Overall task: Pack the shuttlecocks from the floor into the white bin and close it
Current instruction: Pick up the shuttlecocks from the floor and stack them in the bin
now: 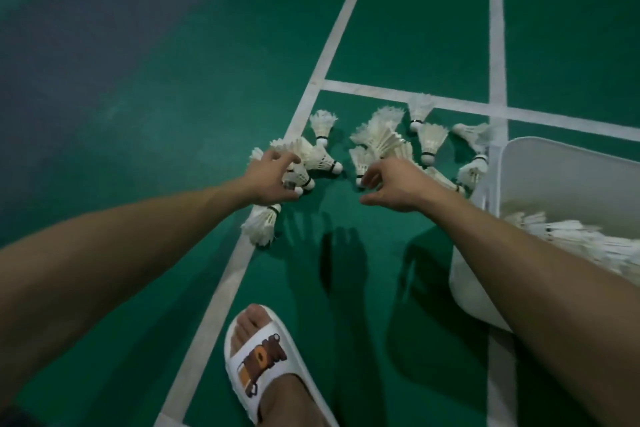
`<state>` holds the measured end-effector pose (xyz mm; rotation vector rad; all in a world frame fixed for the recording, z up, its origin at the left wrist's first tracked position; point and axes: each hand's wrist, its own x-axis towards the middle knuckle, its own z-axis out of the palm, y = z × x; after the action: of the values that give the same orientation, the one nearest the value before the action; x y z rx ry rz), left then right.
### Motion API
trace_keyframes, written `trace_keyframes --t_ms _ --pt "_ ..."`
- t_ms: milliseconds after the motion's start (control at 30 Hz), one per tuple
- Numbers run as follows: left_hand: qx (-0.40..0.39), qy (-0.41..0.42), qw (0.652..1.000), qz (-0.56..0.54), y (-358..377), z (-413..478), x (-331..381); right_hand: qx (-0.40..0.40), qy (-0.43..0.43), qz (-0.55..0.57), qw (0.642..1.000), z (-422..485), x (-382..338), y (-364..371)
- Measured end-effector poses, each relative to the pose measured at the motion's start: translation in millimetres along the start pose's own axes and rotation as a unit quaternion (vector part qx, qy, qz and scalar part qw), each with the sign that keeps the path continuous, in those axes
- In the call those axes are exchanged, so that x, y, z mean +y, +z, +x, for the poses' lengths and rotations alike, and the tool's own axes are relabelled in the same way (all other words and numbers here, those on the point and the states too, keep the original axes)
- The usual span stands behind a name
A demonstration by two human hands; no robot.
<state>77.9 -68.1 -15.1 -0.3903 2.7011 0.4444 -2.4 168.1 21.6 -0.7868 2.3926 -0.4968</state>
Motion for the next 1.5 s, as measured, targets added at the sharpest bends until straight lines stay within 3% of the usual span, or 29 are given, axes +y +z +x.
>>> trace_keyframes --t_ms 133,233,500,700,900,1033,1333,1500 --pt "-0.017 -0.004 0.998 -0.060 26.4 -5.4 -24.5 -0.022 -0.003 -0.018 1.000 35.4 -7.7 25.1" --pt "-0.032 0.018 0.990 -0.134 35.1 -7.3 -35.1 0.021 -0.036 -0.021 0.999 60.8 -19.5 38.5" --pt "-0.007 0.071 0.987 -0.147 51.2 -2.9 -64.3 0.045 -0.096 0.005 0.994 115.0 -55.2 79.2" --pt "0.025 0.058 0.975 -0.214 49.6 -0.2 -69.6 0.101 -0.106 -0.027 0.989 126.3 -64.6 92.8" --pt "-0.031 0.061 0.984 -0.163 51.8 -2.0 -56.6 0.080 -0.098 0.000 0.992 124.6 -61.4 96.2" --pt "-0.018 0.078 0.983 -0.167 50.8 -3.3 -55.6 0.068 -0.090 0.056 0.992 113.4 -50.5 98.4" --pt "-0.028 0.108 0.985 -0.133 26.1 -2.0 -19.7 0.019 -0.088 0.045 0.995 80.4 -25.6 55.8" --pt "-0.016 0.133 0.986 -0.102 -6.4 -11.8 17.0 0.049 -0.089 0.032 0.994 46.5 -21.8 15.8"
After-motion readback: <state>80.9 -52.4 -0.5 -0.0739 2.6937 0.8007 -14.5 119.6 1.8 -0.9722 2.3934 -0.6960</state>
